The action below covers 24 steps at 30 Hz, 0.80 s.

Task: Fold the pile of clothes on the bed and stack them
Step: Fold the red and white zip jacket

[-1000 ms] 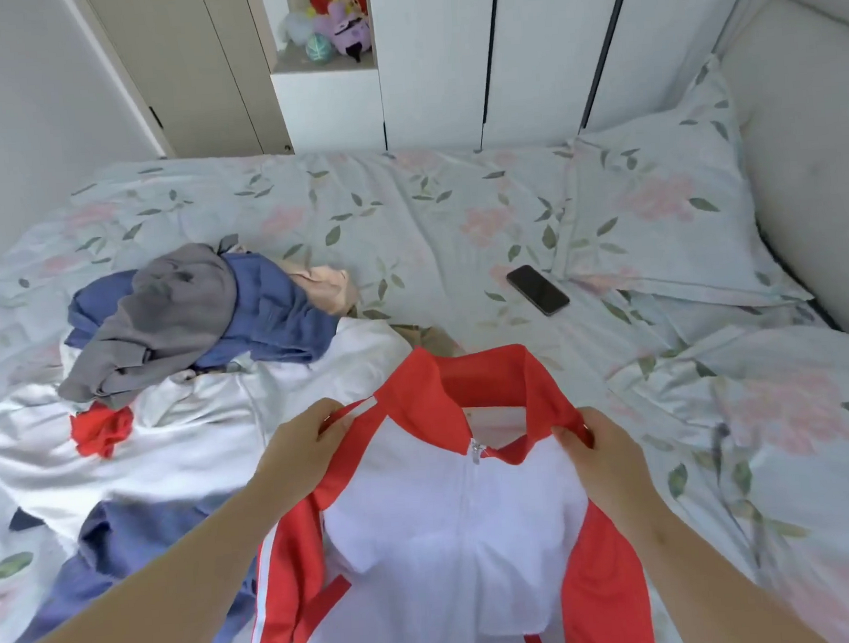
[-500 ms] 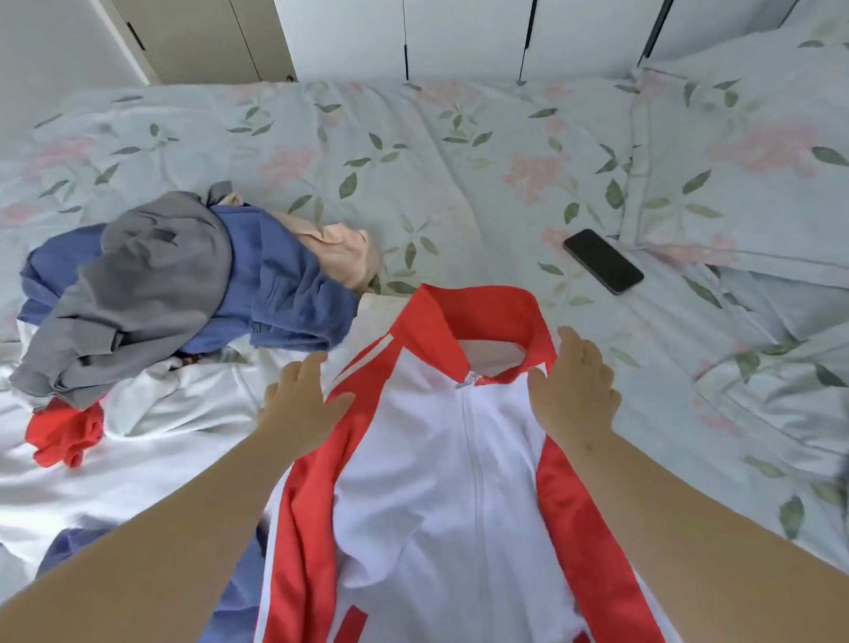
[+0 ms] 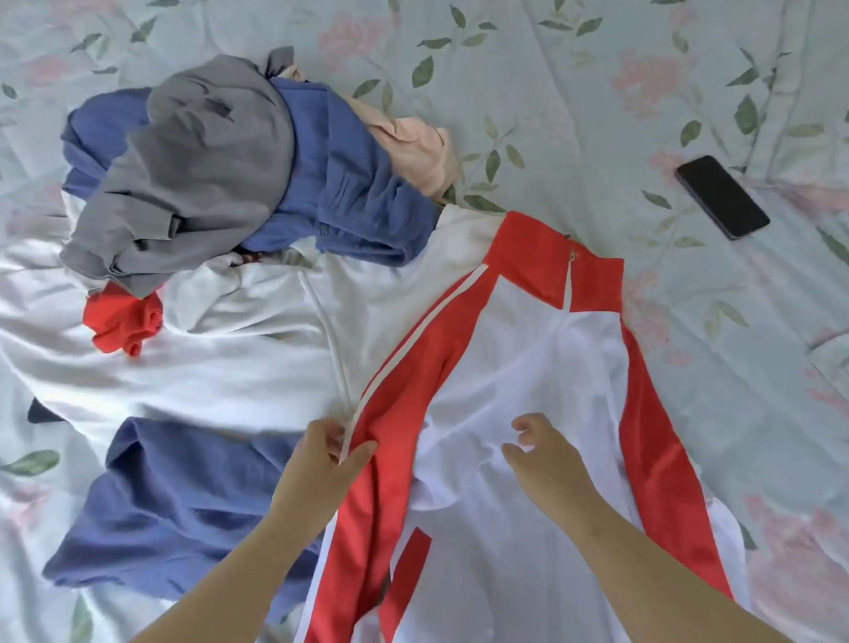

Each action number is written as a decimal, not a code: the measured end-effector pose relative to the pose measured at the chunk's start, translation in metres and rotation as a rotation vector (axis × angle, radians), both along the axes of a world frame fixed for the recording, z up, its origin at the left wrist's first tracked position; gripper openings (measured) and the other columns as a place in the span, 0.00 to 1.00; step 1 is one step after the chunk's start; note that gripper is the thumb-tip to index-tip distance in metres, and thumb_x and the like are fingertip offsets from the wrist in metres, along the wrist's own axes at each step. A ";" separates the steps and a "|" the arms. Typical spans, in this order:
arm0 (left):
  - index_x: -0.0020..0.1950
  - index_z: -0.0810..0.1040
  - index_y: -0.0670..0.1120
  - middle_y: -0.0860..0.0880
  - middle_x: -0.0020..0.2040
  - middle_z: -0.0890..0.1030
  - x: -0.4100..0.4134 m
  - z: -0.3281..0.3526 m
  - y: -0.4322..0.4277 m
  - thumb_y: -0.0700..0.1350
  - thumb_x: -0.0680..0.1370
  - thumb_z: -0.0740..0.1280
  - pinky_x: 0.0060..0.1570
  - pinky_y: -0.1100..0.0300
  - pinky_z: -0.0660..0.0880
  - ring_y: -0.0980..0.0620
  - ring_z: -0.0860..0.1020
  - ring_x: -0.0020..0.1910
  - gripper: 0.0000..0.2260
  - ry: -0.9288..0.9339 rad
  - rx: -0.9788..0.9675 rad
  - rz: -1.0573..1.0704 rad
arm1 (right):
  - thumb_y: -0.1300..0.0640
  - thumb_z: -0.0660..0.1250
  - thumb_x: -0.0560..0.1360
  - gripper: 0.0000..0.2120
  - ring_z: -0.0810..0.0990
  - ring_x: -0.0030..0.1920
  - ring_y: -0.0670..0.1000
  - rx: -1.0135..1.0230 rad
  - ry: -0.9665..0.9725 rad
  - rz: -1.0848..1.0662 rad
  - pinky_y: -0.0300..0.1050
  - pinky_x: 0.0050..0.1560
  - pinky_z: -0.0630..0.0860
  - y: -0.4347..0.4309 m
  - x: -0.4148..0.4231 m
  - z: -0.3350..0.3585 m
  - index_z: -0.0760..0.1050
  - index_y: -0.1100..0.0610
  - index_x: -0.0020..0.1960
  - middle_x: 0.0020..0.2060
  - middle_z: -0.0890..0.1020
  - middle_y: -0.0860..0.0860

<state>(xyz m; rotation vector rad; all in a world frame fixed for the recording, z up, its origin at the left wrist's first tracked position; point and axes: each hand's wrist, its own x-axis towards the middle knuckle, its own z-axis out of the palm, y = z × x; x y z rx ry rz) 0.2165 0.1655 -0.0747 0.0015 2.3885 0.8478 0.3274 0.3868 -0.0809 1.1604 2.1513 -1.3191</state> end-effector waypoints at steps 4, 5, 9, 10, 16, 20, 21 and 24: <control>0.49 0.74 0.44 0.50 0.40 0.78 0.011 -0.004 -0.021 0.50 0.79 0.62 0.43 0.56 0.74 0.48 0.78 0.44 0.10 -0.202 -0.124 -0.177 | 0.55 0.61 0.78 0.16 0.74 0.46 0.45 -0.051 -0.081 -0.016 0.35 0.37 0.69 -0.028 0.031 -0.007 0.67 0.52 0.65 0.60 0.73 0.50; 0.48 0.74 0.43 0.49 0.39 0.78 0.010 -0.002 -0.025 0.50 0.80 0.60 0.42 0.57 0.72 0.47 0.77 0.43 0.11 -0.204 -0.105 -0.151 | 0.56 0.61 0.78 0.16 0.73 0.46 0.44 -0.053 -0.095 -0.010 0.34 0.37 0.69 -0.033 0.035 -0.007 0.66 0.52 0.65 0.60 0.74 0.50; 0.47 0.75 0.39 0.44 0.41 0.79 -0.005 0.020 -0.036 0.48 0.81 0.59 0.45 0.54 0.72 0.48 0.75 0.40 0.13 -0.195 0.135 0.097 | 0.57 0.60 0.78 0.14 0.73 0.48 0.46 -0.056 -0.090 -0.040 0.38 0.41 0.69 -0.046 0.041 0.006 0.67 0.52 0.63 0.56 0.76 0.50; 0.46 0.75 0.39 0.43 0.39 0.79 -0.013 0.031 -0.037 0.47 0.81 0.60 0.43 0.55 0.74 0.48 0.76 0.38 0.12 -0.219 0.272 0.213 | 0.57 0.60 0.78 0.13 0.73 0.48 0.47 -0.053 -0.081 -0.044 0.39 0.42 0.69 -0.048 0.040 0.012 0.67 0.52 0.62 0.54 0.76 0.50; 0.45 0.80 0.45 0.49 0.38 0.84 -0.094 0.102 -0.047 0.46 0.80 0.63 0.34 0.62 0.79 0.53 0.82 0.36 0.09 -0.239 0.842 0.595 | 0.56 0.61 0.78 0.09 0.74 0.41 0.41 -0.030 0.027 -0.068 0.32 0.33 0.68 -0.065 0.017 0.055 0.67 0.49 0.57 0.44 0.75 0.44; 0.54 0.77 0.39 0.48 0.38 0.78 -0.113 0.092 -0.059 0.45 0.79 0.65 0.35 0.63 0.73 0.51 0.75 0.34 0.10 0.137 0.375 0.324 | 0.56 0.61 0.78 0.09 0.75 0.41 0.41 -0.040 0.071 -0.109 0.32 0.32 0.67 -0.079 0.007 0.074 0.67 0.48 0.58 0.44 0.75 0.43; 0.59 0.74 0.38 0.47 0.41 0.78 -0.111 0.083 -0.063 0.45 0.78 0.66 0.36 0.63 0.73 0.51 0.76 0.37 0.13 0.128 0.299 0.237 | 0.56 0.60 0.78 0.10 0.75 0.41 0.42 -0.040 0.068 -0.123 0.32 0.33 0.68 -0.083 0.007 0.074 0.67 0.49 0.58 0.44 0.75 0.44; 0.64 0.67 0.41 0.42 0.55 0.77 -0.093 0.059 -0.074 0.47 0.73 0.72 0.51 0.52 0.76 0.43 0.78 0.51 0.24 -0.036 0.233 0.241 | 0.58 0.61 0.78 0.10 0.74 0.40 0.43 0.015 0.008 -0.100 0.31 0.35 0.68 -0.099 0.008 0.074 0.68 0.51 0.59 0.45 0.75 0.45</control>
